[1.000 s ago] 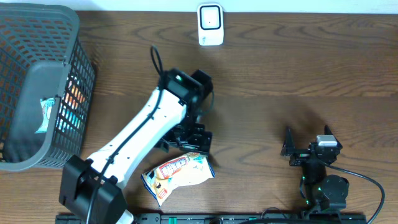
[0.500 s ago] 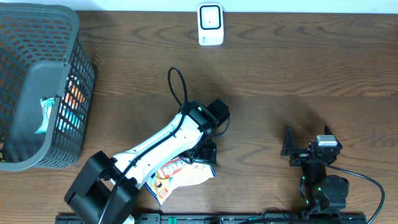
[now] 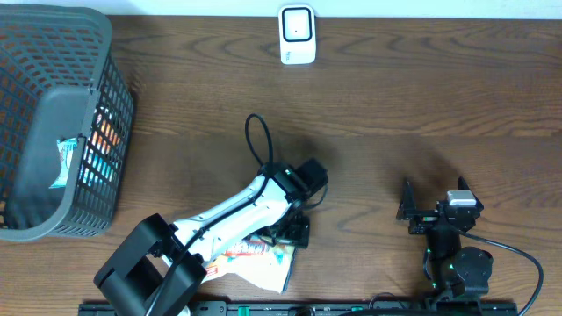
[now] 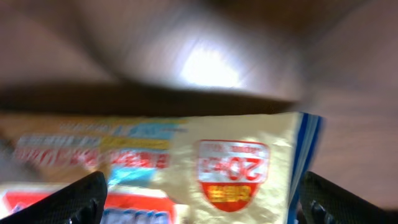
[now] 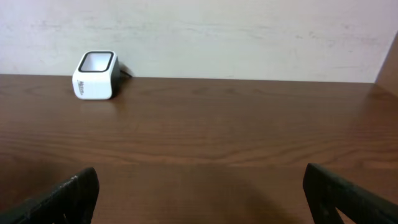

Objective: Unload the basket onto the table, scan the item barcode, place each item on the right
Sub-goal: 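Lift the yellow snack bag out and lower it onto the table, then regrasp the yellow bag with the left gripper and carry it toward the scanner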

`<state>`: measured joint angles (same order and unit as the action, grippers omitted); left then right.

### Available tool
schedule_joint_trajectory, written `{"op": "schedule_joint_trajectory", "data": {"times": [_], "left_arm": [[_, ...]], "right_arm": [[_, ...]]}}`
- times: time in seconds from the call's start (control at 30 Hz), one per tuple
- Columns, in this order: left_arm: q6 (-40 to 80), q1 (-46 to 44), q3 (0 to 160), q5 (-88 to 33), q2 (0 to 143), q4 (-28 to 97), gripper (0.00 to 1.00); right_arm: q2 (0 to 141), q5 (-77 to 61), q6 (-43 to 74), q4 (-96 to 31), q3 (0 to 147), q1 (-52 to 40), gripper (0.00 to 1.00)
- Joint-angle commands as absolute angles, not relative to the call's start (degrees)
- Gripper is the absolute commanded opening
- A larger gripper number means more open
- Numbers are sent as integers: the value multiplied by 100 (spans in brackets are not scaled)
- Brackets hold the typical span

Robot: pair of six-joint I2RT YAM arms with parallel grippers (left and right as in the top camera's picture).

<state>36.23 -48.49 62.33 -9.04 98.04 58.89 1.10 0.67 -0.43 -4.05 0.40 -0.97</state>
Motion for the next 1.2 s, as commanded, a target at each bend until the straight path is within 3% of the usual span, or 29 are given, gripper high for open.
{"op": "schedule_joint_trajectory", "data": {"times": [0.0,0.3,0.53,0.57,0.63,0.7,0.93,1.17], "left_arm": [[3568,-4856,6143,-976,9808,6416,98],[3739,-4300,6860,-753,9535,6829,98],[4045,-3940,7067,-189,8447,8128,98],[4088,-3940,7013,-191,8289,8315,90],[4224,-3968,6842,-237,8119,8438,36],[4388,-4003,6534,-408,8012,8451,7],[4386,-4007,4993,-1505,8025,7491,7],[4414,-4010,4856,-1612,8060,7400,7]], "right_arm": [[102,73,38,-429,32,-84,99],[102,73,38,-429,32,-84,99],[104,73,36,-429,32,-84,99],[102,73,36,-429,32,-84,99],[104,73,38,-429,32,-84,99],[102,73,38,-429,32,-84,99],[102,73,36,-429,32,-84,99],[104,73,36,-429,32,-84,99]]}}
